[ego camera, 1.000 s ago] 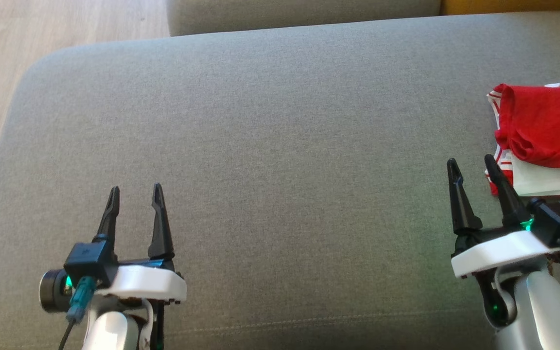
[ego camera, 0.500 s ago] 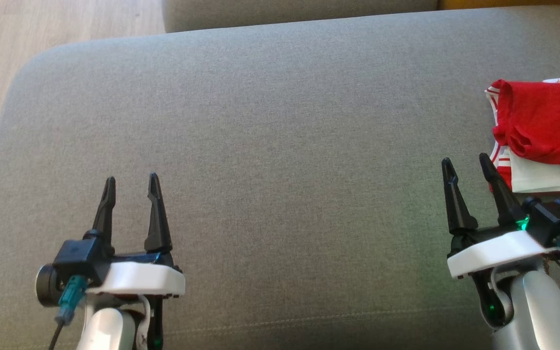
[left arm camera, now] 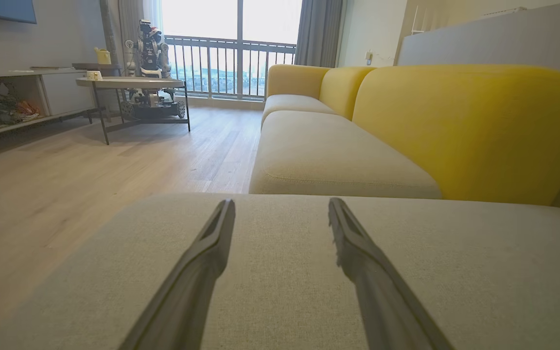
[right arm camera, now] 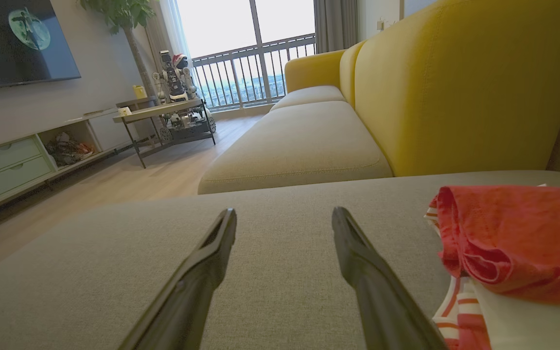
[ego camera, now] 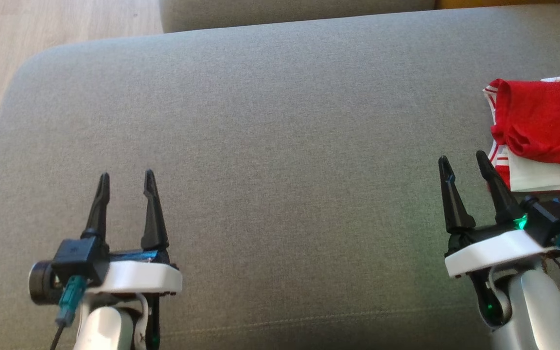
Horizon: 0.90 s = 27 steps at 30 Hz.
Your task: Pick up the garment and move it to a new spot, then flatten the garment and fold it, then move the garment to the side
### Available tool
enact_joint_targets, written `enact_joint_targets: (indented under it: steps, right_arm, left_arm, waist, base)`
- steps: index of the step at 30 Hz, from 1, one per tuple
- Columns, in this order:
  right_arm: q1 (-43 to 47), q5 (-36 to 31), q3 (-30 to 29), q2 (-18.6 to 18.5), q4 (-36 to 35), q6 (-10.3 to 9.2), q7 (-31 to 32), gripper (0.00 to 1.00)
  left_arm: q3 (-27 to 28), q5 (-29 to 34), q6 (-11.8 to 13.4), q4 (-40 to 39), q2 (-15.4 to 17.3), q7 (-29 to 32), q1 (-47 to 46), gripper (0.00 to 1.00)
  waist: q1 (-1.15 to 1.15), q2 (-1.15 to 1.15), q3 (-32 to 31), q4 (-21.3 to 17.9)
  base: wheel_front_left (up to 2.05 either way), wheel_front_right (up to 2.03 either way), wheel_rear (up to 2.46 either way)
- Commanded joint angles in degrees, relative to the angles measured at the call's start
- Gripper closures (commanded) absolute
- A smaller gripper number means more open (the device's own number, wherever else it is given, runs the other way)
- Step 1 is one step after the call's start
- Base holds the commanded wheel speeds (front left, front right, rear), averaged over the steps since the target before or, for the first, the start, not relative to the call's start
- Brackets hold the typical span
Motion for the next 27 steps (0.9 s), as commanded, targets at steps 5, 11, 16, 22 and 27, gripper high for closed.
enact_joint_targets:
  steps: [5,11,16,22,27]
  right_arm:
    - [-0.95,-0.34,1.87,0.17,-2.08,-0.02,-0.36,0.0]
    - [-0.92,-0.31,2.28,0.17,-2.06,-0.02,-0.36,0.0]
    - [-0.9,-0.31,2.24,0.17,-2.22,-0.02,-0.36,0.0]
    - [0.03,-0.05,0.85,0.01,0.45,0.0,0.01,1.0]
    - [1.37,1.24,1.03,0.08,3.36,0.0,0.37,1.0]
  left_arm:
    - [1.76,1.36,0.87,-4.01,0.07,-0.29,-1.14,0.0]
    - [1.79,-0.19,-0.02,-4.76,0.07,-0.29,-1.06,0.0]
    - [2.22,-1.9,-0.14,-5.63,0.07,-0.29,-1.04,0.0]
    - [0.56,-2.43,0.31,-3.48,0.0,0.01,0.13,1.0]
    - [0.37,-3.77,0.21,-0.61,0.04,0.19,1.39,1.0]
  waist:
    - [0.0,0.0,0.1,-0.27]
    - [0.0,0.0,0.06,-0.46]
    - [0.0,0.0,0.22,-0.49]
    - [0.0,0.0,0.39,-0.32]
    - [0.0,0.0,0.3,-0.33]
  base:
    - [0.0,0.0,0.0]
    - [0.0,0.0,0.0]
    - [0.0,0.0,0.0]
    - [0.0,0.0,0.0]
    - [0.0,0.0,0.0]
